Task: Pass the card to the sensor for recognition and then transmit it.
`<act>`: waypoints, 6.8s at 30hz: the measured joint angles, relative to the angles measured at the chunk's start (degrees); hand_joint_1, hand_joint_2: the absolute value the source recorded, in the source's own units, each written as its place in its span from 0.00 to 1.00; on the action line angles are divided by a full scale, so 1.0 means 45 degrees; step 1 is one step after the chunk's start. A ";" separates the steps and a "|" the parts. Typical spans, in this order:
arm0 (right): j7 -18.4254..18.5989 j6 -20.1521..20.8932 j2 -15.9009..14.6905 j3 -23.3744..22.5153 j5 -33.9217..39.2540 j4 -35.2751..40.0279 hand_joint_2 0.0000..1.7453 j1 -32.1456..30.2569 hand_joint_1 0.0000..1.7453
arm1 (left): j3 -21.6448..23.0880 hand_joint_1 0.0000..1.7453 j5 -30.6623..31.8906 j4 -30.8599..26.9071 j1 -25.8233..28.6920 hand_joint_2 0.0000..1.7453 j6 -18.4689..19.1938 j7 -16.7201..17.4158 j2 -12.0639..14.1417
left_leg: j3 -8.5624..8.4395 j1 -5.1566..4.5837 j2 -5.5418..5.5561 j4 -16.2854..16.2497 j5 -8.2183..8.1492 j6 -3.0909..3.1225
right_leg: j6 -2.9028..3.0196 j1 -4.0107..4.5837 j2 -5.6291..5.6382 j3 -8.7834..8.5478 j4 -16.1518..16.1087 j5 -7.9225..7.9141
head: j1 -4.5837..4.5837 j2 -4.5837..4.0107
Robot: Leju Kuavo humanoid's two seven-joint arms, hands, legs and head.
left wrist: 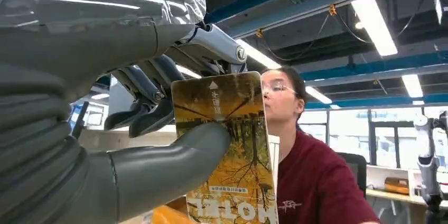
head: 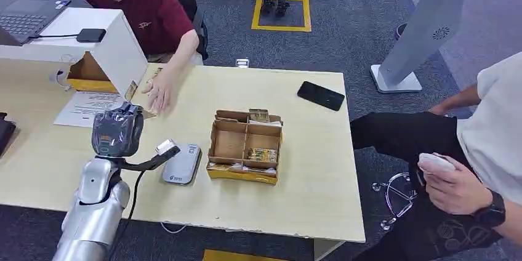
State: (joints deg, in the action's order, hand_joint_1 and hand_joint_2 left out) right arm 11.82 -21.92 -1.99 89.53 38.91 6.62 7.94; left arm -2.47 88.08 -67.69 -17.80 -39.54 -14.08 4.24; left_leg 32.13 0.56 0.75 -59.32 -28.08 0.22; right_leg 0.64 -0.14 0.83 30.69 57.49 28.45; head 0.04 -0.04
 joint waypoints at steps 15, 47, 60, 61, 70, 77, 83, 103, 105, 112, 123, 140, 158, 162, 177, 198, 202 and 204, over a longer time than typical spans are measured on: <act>0.0078 0.0000 0.0000 0.0015 0.0214 0.0000 0.00 0.0012 0.00 | -0.2215 1.00 -0.6565 0.2356 -0.1183 1.00 0.1382 -0.3938 -0.1302 | 0.0004 -0.0001 0.0015 -0.0005 0.0020 0.0012 | -0.0009 -0.0001 -0.0011 0.0004 0.0000 -0.0016 | 0.0000 0.0000; 0.0189 -0.0243 0.0000 0.0014 0.1239 -0.0010 0.00 -0.0142 0.00 | -0.1044 1.00 -1.4537 0.0068 0.1445 1.00 0.9360 -0.2079 -0.0199 | 0.0043 -0.0001 0.0002 -0.0003 0.0022 0.0012 | -0.0021 -0.0001 0.0002 0.0042 0.0000 -0.0027 | 0.0000 0.0000; 0.0194 -0.0393 0.0005 0.0019 0.1311 -0.0010 0.00 -0.0142 0.00 | -0.0223 1.00 -1.3190 0.0034 0.1833 1.00 0.8367 -0.1165 -0.0297 | 0.0061 -0.0002 0.0015 -0.0006 0.0028 0.0017 | -0.0023 -0.0003 -0.0008 0.0063 -0.0002 -0.0032 | 0.0005 0.0000; 0.0189 -0.0413 0.0015 0.0019 0.1311 -0.0010 0.00 -0.0139 0.00 | -0.0054 1.00 -1.2921 0.0101 0.1722 1.00 0.8102 -0.0996 -0.0364 | 0.0063 -0.0002 0.0015 -0.0006 0.0030 0.0017 | -0.0025 -0.0003 -0.0013 0.0062 -0.0001 -0.0034 | 0.0000 0.0000; 0.0442 -0.0228 0.0083 0.0019 0.1020 -0.0010 0.00 -0.0139 0.00 | 0.0772 1.00 -1.1866 0.0957 0.1149 1.00 0.7208 -0.0500 -0.0957 | 0.0066 -0.0003 0.0009 -0.0010 0.0036 0.0020 | -0.0017 -0.0004 -0.0001 0.0069 -0.0001 -0.0051 | 0.0005 0.0000; 0.0437 -0.0208 0.0102 0.0019 0.0865 -0.0010 0.00 -0.0141 0.00 | 0.0908 1.00 -1.1798 0.1243 0.0971 1.00 0.6990 -0.0413 -0.1219 | 0.0071 -0.0002 0.0007 -0.0009 0.0038 0.0018 | -0.0017 -0.0003 -0.0001 0.0078 -0.0001 -0.0051 | 0.0005 0.0000; 0.0301 -0.0248 0.0107 0.0019 0.0680 -0.0010 0.00 -0.0134 0.00 | 0.0908 1.00 -1.1793 0.1451 0.0578 1.00 0.6688 -0.0194 -0.1501 | 0.0081 -0.0003 0.0009 -0.0009 0.0045 0.0020 | -0.0015 -0.0003 -0.0004 0.0076 -0.0001 -0.0055 | 0.0000 0.0000; 0.0364 -0.0155 0.0107 0.0019 0.0471 -0.0010 0.00 -0.0138 0.00 | 0.0544 1.00 -1.2070 0.2079 0.0428 1.00 0.6538 -0.0218 -0.1141 | 0.0088 -0.0001 0.0010 -0.0007 0.0051 0.0013 | -0.0013 -0.0002 -0.0007 0.0081 0.0000 -0.0057 | 0.0000 0.0000; 0.0364 -0.0155 0.0107 0.0024 0.0452 -0.0010 0.00 -0.0139 0.00 | 0.0476 1.00 -1.2070 0.2118 0.0433 1.00 0.6543 -0.0218 -0.1107 | 0.0088 -0.0001 0.0010 -0.0008 0.0051 0.0013 | -0.0013 -0.0002 -0.0006 0.0081 0.0000 -0.0057 | 0.0000 0.0000; 0.0359 -0.0155 0.0107 0.0019 0.0427 -0.0010 0.00 -0.0137 0.00 | 0.0340 1.00 -1.1793 0.2278 0.0435 1.00 0.6333 -0.0218 -0.0981 | 0.0091 -0.0001 0.0010 -0.0007 0.0050 0.0013 | -0.0013 -0.0003 -0.0007 0.0082 0.0000 -0.0057 | 0.0005 0.0000; 0.0350 -0.0155 0.0107 0.0024 0.0423 -0.0010 0.00 -0.0139 0.00 | 0.0166 1.00 -1.1672 0.2457 0.0453 1.00 0.6290 -0.0286 -0.0928 | 0.0090 -0.0001 0.0011 -0.0007 0.0051 0.0013 | -0.0013 -0.0002 -0.0007 0.0082 0.0000 -0.0057 | 0.0000 0.0000; 0.0301 -0.0189 0.0107 0.0024 0.0432 -0.0010 0.00 -0.0122 0.00 | 0.0209 1.00 -0.8593 0.3337 0.0638 1.00 0.5081 0.0325 -0.1622 | 0.0077 -0.0008 0.0025 -0.0007 0.0051 0.0015 | -0.0014 -0.0006 -0.0031 0.0061 -0.0001 -0.0057 | 0.0005 0.0000; 0.0301 -0.0175 0.0107 0.0024 0.0418 -0.0010 0.00 -0.0105 0.00 | 0.0398 1.00 -0.7902 0.3793 0.0521 1.00 0.4517 0.0602 -0.1996 | 0.0046 -0.0013 0.0029 -0.0001 0.0075 0.0033 | -0.0023 -0.0007 -0.0043 0.0026 0.0000 -0.0069 | 0.0005 0.0000; 0.0301 -0.0170 0.0107 0.0024 0.0336 -0.0010 0.00 -0.0104 0.00 | 0.0359 1.00 -0.8219 0.3813 0.0518 1.00 0.4415 0.0326 -0.2006 | 0.0047 -0.0013 0.0029 -0.0001 0.0075 0.0033 | -0.0025 -0.0008 -0.0044 0.0023 0.0000 -0.0072 | 0.0005 0.0000; 0.0272 -0.0116 0.0107 0.0024 0.0034 -0.0010 0.00 -0.0101 0.00 | -0.1443 1.00 -1.2041 0.2822 0.0763 1.00 0.6149 -0.1374 -0.2035 | 0.0102 -0.0010 0.0028 -0.0003 0.0090 0.0027 | -0.0033 -0.0007 -0.0040 0.0087 0.0002 -0.0086 | 0.0005 0.0000; 0.0350 0.0034 0.0107 0.0024 -0.0515 -0.0010 0.00 -0.0039 0.00 | -0.2982 1.00 -1.5431 0.0704 0.0209 1.00 0.5978 -0.2988 -0.2123 | 0.0123 -0.0008 0.0026 -0.0004 0.0098 0.0027 | -0.0035 -0.0006 -0.0036 0.0114 0.0002 -0.0090 | 0.0005 0.0000; 0.0296 0.0044 0.0107 0.0024 -0.0806 -0.0010 0.00 -0.0011 0.00 | -0.3118 1.00 -1.4600 0.0699 -0.0135 1.00 0.4581 -0.3767 -0.2113 | 0.0126 -0.0008 0.0027 -0.0006 0.0101 0.0030 | -0.0038 -0.0006 -0.0037 0.0115 0.0002 -0.0093 | 0.0005 0.0000; 0.0228 0.0073 0.0107 0.0024 -0.0985 -0.0010 0.00 0.0019 0.00 | -0.3118 1.00 -1.3613 0.0699 -0.0408 1.00 0.3472 -0.4103 -0.2084 | 0.0126 -0.0008 0.0029 -0.0006 0.0104 0.0034 | -0.0039 -0.0007 -0.0039 0.0113 0.0002 -0.0094 | 0.0005 0.0000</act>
State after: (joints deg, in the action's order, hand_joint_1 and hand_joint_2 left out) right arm 12.85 -21.59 -1.51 89.64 34.47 6.58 8.02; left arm -16.50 26.82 -64.54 -19.64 -23.92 -32.54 -5.14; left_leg 32.70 0.52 0.88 -59.35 -27.62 0.37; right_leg 0.47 -0.17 0.66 31.20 57.50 28.03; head 0.07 -0.04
